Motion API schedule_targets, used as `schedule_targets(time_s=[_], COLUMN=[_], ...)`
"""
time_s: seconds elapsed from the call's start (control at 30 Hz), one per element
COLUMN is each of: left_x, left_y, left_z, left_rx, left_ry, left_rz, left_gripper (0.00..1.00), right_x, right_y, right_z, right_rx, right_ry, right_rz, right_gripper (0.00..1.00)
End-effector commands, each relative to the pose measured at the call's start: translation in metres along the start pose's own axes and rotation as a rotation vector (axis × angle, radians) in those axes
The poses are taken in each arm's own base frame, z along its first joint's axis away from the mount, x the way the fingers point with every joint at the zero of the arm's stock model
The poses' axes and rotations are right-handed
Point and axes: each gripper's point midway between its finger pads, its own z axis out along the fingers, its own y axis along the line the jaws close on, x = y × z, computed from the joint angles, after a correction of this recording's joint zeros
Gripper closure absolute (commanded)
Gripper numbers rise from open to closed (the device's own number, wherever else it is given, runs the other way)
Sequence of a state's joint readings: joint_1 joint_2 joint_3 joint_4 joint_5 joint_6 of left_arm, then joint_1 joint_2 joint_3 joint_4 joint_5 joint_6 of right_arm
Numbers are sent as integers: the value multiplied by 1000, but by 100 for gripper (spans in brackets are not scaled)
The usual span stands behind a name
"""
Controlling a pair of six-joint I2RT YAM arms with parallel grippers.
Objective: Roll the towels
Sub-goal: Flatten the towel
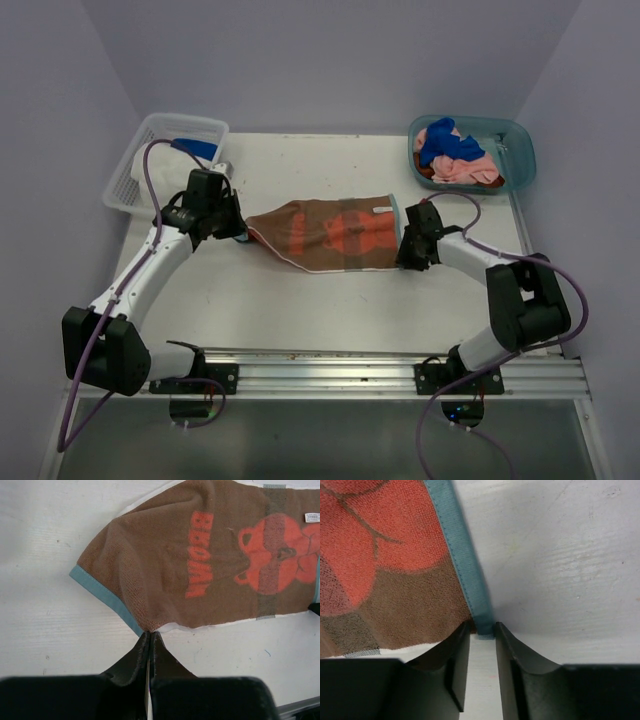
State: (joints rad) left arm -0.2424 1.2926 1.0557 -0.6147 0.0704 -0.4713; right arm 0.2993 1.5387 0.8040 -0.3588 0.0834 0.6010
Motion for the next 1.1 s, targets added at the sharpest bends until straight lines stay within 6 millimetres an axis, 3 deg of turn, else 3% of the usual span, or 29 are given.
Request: schedule_targets(time_s=[0.0,0.13,0.2,0.4,0.53,0.67,0.73,0.83,1.07], left_x=[-19,-21,-21,-31,-42,-57,-71,-91,-116], left_y=[-4,-4,-5,-4,-10,-20,-29,-39,-52], left_z=[-4,-5,-6,-15,-24,-39,-53,-77,-146], left_rx=[11,9,9,-9,9,44,70,100,166], left_ry=[-61,-68,-68,-99,-123,-162,-202,-273,-475], left_rz=[-12,-10,-9,-2,-1,3,11,16,49], left_gripper=[100,100,100,100,100,100,100,100,100], right_x=[-7,-7,-7,-28,-48,-78,-87,-106,-111], right_y=[7,1,-3,-13,-10,-7,-8,-11,-36], right_z=[5,0,-4,-47,-84,-138,-157,-202,-273], right_rx=[-13,7,19,33,-2,-30,-29,-36,-16], right_ry=[-17,-33,-37,-171,-277,-412,-458,-561,-706], right_rz=[15,18,16,33,52,71,69,79,117], right_gripper=[72,100,100,100,100,100,100,100,100])
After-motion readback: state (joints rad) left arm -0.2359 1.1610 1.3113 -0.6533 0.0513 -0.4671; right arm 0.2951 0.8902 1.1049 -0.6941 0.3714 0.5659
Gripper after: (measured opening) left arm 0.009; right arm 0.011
